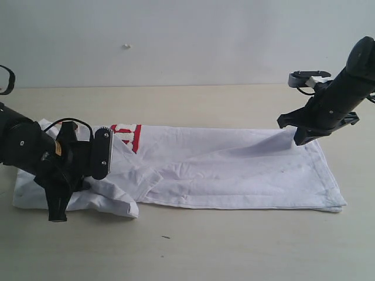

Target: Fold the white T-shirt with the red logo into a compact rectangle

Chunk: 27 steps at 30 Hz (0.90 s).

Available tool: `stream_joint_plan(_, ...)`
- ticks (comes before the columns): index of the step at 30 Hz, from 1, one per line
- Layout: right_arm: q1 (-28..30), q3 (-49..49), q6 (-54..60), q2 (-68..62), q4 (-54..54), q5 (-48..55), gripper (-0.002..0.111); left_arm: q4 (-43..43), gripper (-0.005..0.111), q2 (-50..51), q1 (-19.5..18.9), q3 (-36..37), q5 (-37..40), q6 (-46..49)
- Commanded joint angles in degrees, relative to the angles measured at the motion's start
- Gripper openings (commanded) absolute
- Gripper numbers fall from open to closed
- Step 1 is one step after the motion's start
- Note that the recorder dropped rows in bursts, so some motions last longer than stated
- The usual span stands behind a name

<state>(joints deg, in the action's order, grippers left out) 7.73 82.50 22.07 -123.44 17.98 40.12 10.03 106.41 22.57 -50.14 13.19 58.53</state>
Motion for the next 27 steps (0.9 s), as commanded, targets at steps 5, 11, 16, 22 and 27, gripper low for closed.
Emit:
stream_joint_plan(5,0.24,-0.29,0.39,0.69,-0.17,-0.47,0.0,0.33,0.0,-1.24,-0.14,-0.23,-0.82,3.15)
stream_joint_plan(11,0.24,-0.29,0.39,0.69,-0.17,-0.47,0.0,-0.45,0.0,-3.88,0.2,-1.13,-4.5,2.35)
stream_joint_plan(16,0.24,-0.29,0.39,0.69,-0.17,-0.58,0.0,-0.59,0.001,-4.31,0.2,-1.13,-9.18,-1.21)
stream_joint_plan(22,0.24,-0.29,0.39,0.69,-0.17,-0.68,0.0,-0.59,0.047,-4.31,0.2,-1.13,-11.49,-1.85)
stream_joint_plan(27,0.24,-0.29,0.39,0.69,-0.17,-0.68,0.0,-0.59,0.069,-4.48,0.2,-1.13,-19.93,-9.84)
